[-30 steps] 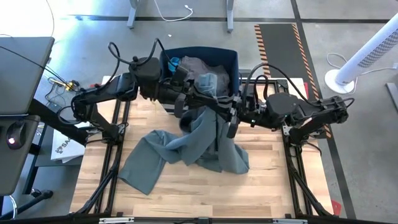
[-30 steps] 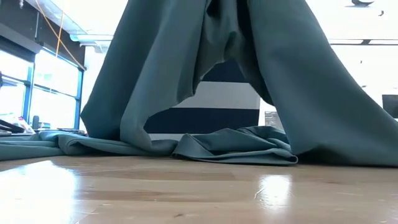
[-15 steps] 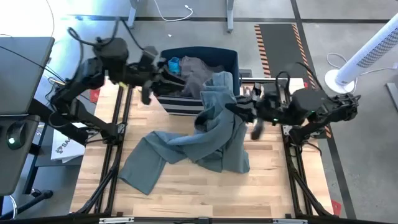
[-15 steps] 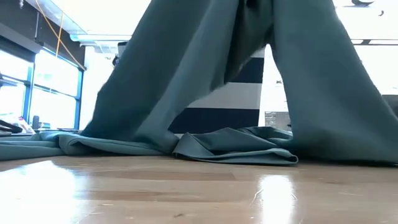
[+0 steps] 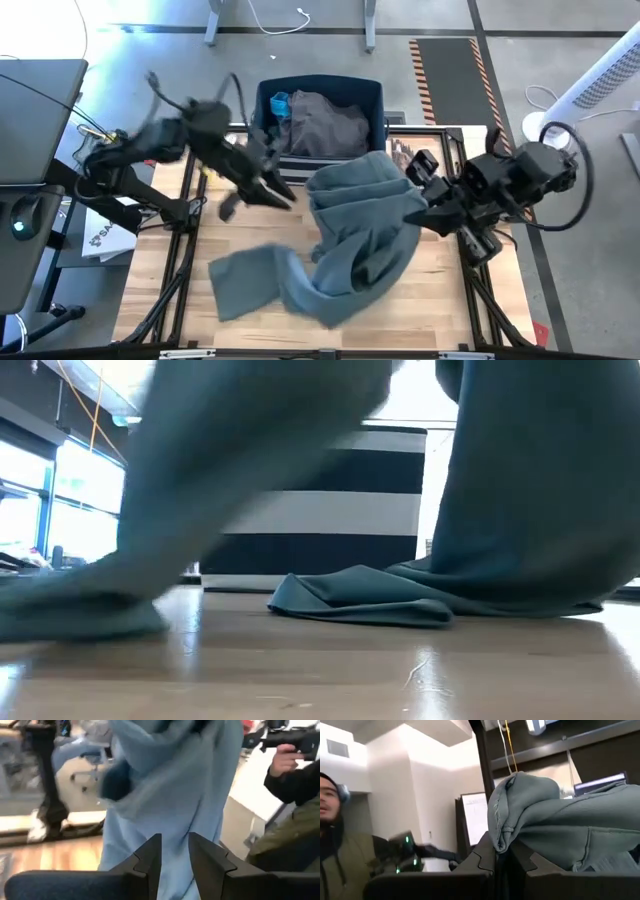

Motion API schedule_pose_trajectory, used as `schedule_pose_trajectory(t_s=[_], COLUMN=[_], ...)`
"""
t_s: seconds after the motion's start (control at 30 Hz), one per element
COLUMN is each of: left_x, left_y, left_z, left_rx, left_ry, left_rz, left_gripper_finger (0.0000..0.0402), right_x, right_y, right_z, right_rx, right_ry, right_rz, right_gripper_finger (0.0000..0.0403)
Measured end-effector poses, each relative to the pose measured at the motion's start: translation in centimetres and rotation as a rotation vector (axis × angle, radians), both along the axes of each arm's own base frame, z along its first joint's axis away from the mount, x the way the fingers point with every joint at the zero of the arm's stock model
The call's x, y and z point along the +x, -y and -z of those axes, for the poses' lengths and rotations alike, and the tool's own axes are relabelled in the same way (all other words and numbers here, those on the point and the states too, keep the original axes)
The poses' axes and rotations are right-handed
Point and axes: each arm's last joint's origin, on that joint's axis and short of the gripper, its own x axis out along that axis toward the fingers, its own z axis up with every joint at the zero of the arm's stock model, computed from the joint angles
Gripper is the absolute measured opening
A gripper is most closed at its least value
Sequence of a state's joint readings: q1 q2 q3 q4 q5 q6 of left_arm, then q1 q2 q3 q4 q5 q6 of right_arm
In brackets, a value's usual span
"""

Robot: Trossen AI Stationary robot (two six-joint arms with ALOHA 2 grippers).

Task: Sort clothes
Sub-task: Fold the blue pants

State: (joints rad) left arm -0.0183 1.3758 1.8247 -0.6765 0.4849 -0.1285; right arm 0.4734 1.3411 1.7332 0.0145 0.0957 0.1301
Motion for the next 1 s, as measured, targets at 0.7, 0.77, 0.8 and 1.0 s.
schedule_pose_trajectory(t_s=[0.7, 0.77, 0.8, 1.0], left_x=[7.7, 7.8, 7.9, 8.1], left_y=[-0.2, -0.1, -0.1, -0.5], left_z=[11.7, 11.6, 11.7, 12.0], left_rx=[-0.507, -0.489, -0.485, -0.504], left_ry=[0.442, 0.460, 0.457, 0.445], left_rz=[-0.099, -0.093, -0.097, -0.182], left_gripper_finger=[0.0083, 0.0101, 0.0114, 0.0211], right_x=[-0.8, -0.8, -0.8, -0.8], right_y=[-0.9, -0.9, -0.9, -0.9], right_z=[-0.6, -0.6, -0.6, -0.5], right_rx=[0.061, 0.061, 0.062, 0.071], right_ry=[0.044, 0.043, 0.043, 0.030], right_rz=[-0.005, -0.006, -0.006, -0.013], right_gripper_finger=[0.0005, 0.0005, 0.0005, 0.0005])
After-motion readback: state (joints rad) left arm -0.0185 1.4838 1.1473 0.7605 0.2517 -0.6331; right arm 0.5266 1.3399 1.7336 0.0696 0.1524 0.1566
